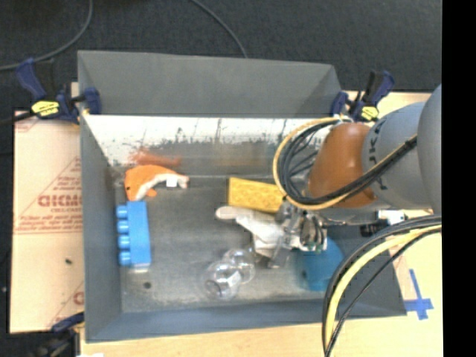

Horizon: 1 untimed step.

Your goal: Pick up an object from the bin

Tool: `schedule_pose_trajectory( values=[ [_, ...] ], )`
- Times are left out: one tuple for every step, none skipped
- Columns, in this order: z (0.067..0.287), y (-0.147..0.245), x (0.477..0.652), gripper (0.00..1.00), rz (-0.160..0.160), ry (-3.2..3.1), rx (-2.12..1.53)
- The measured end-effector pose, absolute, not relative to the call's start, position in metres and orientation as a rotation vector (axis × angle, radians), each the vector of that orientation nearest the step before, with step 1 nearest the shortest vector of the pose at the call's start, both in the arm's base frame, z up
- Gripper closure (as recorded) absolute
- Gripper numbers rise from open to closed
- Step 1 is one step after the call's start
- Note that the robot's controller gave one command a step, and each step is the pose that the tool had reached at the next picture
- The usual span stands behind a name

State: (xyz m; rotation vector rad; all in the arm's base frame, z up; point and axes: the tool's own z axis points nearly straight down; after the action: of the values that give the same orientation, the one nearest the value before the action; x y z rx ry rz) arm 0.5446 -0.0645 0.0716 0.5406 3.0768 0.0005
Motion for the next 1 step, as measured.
schedule_pose_trajectory(
  values=[
    [0.0711,-0.0639,0.5443,0.00,0.003,3.062,0.620]
  ],
)
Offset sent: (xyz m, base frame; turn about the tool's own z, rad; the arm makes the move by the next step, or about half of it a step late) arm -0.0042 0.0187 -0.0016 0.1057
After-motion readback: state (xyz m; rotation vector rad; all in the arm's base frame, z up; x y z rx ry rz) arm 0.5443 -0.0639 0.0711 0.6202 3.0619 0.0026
